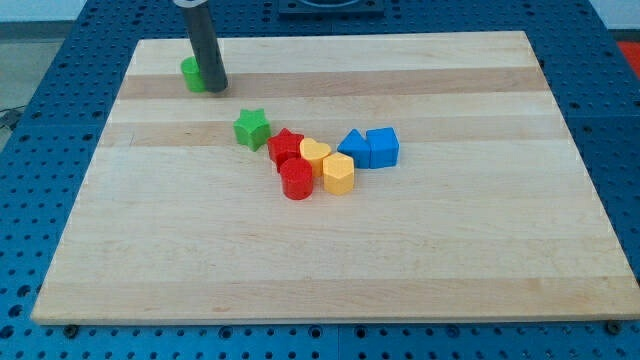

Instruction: Push the blue triangle diagonally top right to the green star

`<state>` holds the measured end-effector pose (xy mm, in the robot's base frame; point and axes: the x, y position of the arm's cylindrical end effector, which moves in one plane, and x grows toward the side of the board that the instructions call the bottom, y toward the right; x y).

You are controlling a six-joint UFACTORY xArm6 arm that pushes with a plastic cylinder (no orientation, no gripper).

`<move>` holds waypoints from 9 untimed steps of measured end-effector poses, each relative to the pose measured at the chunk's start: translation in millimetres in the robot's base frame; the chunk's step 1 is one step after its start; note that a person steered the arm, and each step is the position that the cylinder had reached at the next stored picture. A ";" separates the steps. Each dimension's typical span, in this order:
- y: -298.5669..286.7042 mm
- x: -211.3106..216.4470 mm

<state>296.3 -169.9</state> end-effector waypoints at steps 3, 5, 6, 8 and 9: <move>-23.9 -2.4; 19.4 0.1; 33.4 0.0; 107.6 2.6; 137.9 34.4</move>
<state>330.7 -32.0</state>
